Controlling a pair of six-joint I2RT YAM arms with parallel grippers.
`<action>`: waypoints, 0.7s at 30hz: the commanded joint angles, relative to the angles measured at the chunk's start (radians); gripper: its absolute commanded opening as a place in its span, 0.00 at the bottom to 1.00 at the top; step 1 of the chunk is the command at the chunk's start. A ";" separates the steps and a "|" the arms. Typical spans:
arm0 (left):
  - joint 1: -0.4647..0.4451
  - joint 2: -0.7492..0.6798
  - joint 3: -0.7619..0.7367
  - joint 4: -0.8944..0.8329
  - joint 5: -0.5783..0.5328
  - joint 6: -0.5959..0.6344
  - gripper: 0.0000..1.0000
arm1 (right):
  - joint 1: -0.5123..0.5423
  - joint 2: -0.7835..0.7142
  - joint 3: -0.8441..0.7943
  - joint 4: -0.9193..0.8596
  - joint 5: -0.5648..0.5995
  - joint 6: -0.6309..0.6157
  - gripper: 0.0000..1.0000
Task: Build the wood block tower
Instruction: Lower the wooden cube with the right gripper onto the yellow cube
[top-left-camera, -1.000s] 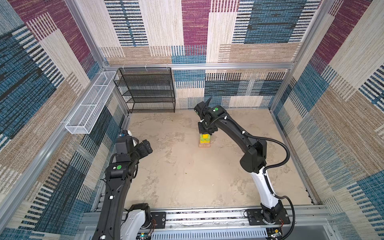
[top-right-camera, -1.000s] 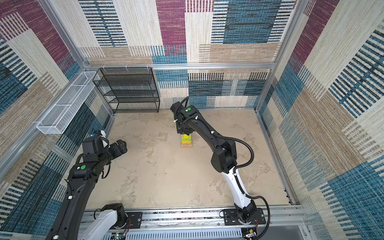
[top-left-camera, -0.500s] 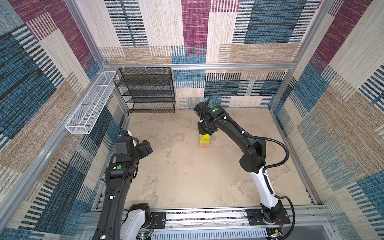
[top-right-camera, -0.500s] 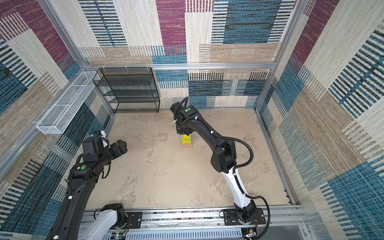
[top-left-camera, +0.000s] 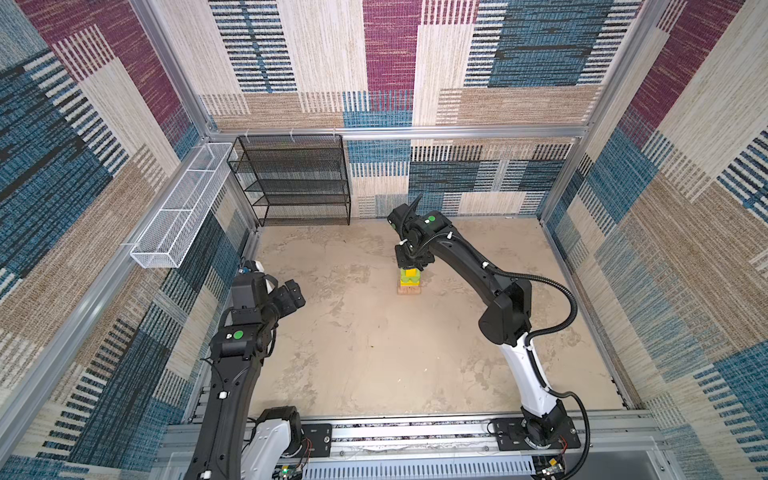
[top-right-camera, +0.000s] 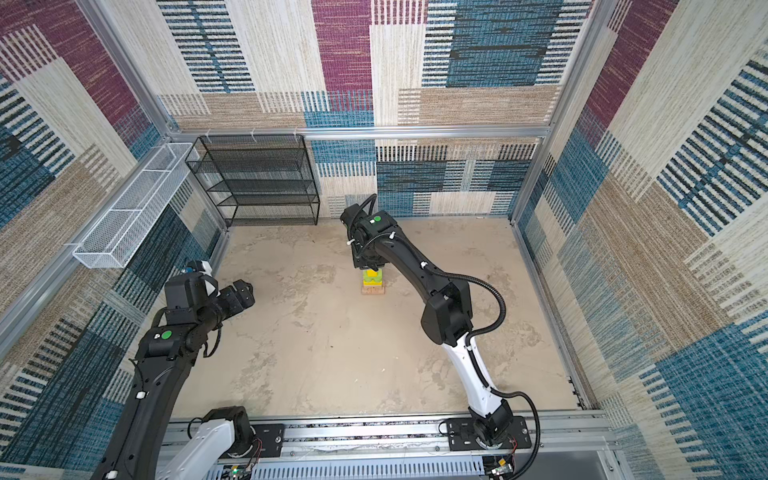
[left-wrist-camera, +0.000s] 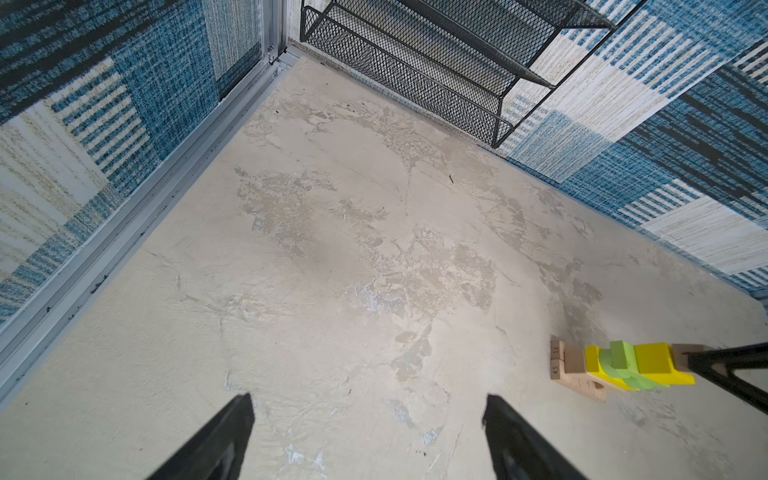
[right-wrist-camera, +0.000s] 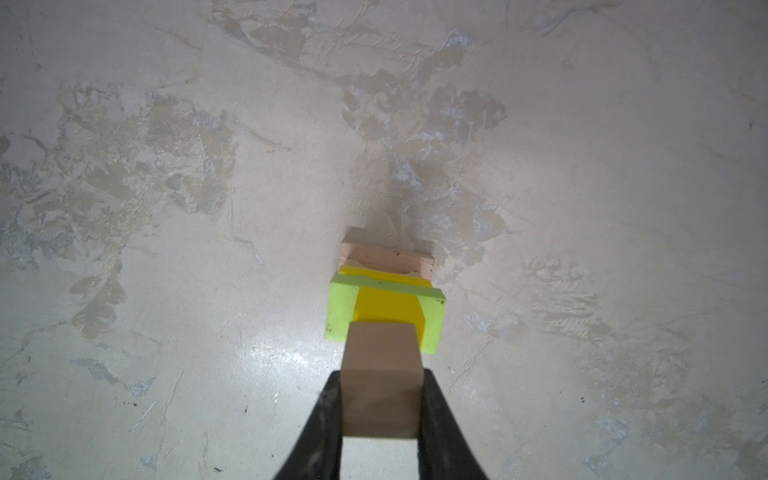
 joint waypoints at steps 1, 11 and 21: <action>0.002 -0.002 -0.002 0.021 -0.005 0.021 0.92 | 0.001 0.001 0.000 0.003 -0.006 0.006 0.05; 0.002 -0.004 -0.002 0.021 -0.004 0.021 0.92 | 0.000 0.005 -0.005 0.003 -0.009 0.020 0.16; 0.002 -0.005 -0.003 0.022 -0.004 0.021 0.92 | 0.001 0.002 0.001 0.003 -0.005 0.027 0.29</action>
